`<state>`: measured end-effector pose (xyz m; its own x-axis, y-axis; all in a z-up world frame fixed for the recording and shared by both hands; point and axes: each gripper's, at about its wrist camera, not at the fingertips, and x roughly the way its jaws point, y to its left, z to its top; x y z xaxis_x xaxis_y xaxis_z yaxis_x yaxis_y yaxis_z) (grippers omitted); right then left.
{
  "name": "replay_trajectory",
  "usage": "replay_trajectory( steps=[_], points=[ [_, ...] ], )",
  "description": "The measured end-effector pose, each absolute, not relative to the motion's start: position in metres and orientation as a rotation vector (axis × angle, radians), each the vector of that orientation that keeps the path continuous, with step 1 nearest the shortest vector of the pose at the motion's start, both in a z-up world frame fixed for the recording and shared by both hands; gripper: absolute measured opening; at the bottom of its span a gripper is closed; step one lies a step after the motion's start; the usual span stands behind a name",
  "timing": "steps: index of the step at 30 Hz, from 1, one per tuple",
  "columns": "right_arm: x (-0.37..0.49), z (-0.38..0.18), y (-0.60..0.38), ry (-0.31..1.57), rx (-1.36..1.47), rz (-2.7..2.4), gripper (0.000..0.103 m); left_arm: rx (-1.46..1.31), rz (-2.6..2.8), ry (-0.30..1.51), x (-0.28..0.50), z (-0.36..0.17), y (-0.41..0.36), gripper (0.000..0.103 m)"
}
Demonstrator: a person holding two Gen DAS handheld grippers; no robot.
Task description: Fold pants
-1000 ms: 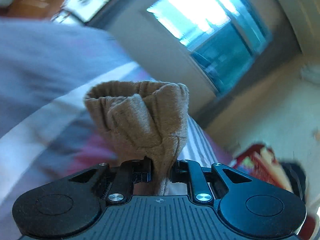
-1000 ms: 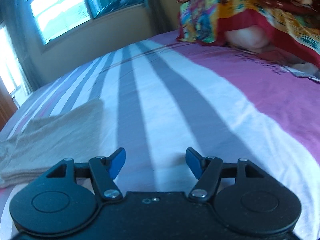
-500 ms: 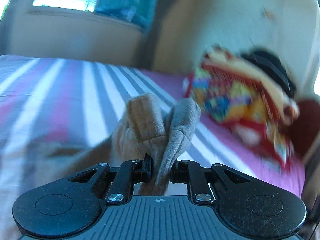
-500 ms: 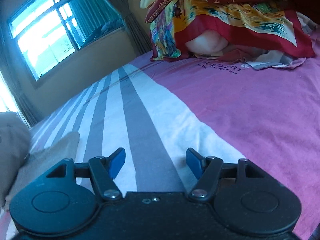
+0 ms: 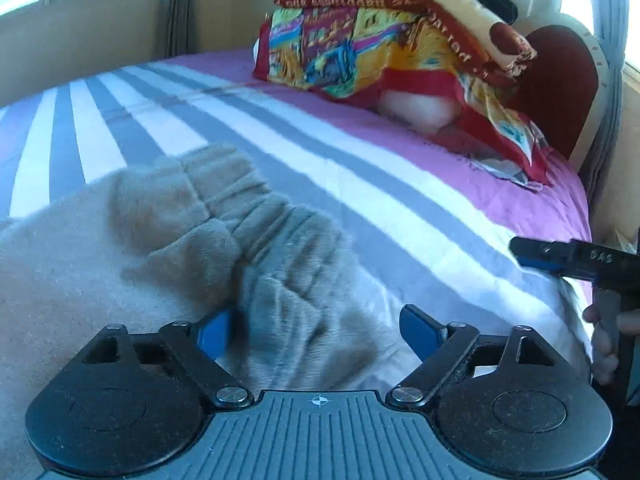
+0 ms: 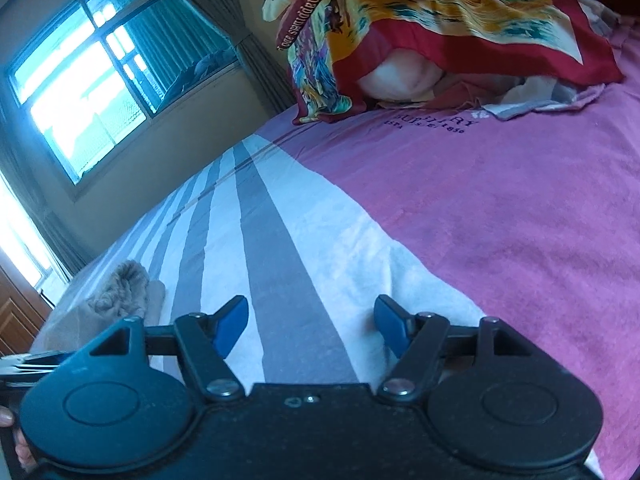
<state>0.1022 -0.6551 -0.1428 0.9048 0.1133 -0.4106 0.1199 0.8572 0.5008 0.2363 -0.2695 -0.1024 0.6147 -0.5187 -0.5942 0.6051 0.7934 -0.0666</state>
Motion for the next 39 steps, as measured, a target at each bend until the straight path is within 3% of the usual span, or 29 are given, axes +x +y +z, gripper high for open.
replay_trajectory(
  steps=[5,7,9,10,11,16,30,32,33,39],
  points=[
    [0.100,-0.140,-0.650,0.432,0.520,-0.005,0.069,0.056,-0.542,0.479,0.178,-0.077,-0.214,0.087],
    [0.098,-0.138,-0.649,0.434,0.517,0.012,0.063,0.028,-0.444,0.454,0.149,-0.079,-0.175,0.087],
    [0.099,-0.134,-0.643,0.452,0.503,0.048,0.056,-0.007,-0.343,0.449,0.118,-0.089,-0.134,0.076],
    [0.099,-0.131,-0.638,0.456,0.501,0.068,0.053,-0.021,-0.297,0.460,0.105,-0.096,-0.115,0.063],
    [0.100,-0.128,-0.631,0.455,0.505,0.096,0.052,-0.034,-0.254,0.467,0.093,-0.103,-0.098,0.058],
    [0.119,-0.110,-0.580,0.459,0.520,0.224,0.051,-0.046,-0.169,0.549,0.088,-0.129,-0.059,0.058],
    [0.188,-0.093,-0.472,0.583,0.456,0.372,0.051,-0.149,-0.169,0.512,0.125,-0.163,-0.055,0.059],
    [0.194,-0.091,-0.464,0.584,0.430,0.360,0.043,-0.170,-0.174,0.510,0.125,-0.164,-0.053,0.059],
    [0.198,-0.089,-0.458,0.584,0.409,0.355,0.024,-0.180,-0.175,0.508,0.125,-0.164,-0.051,0.059],
    [0.162,-0.052,-0.461,0.409,0.417,0.399,0.020,-0.244,-0.184,0.490,0.125,-0.168,-0.045,0.059]
  ],
)
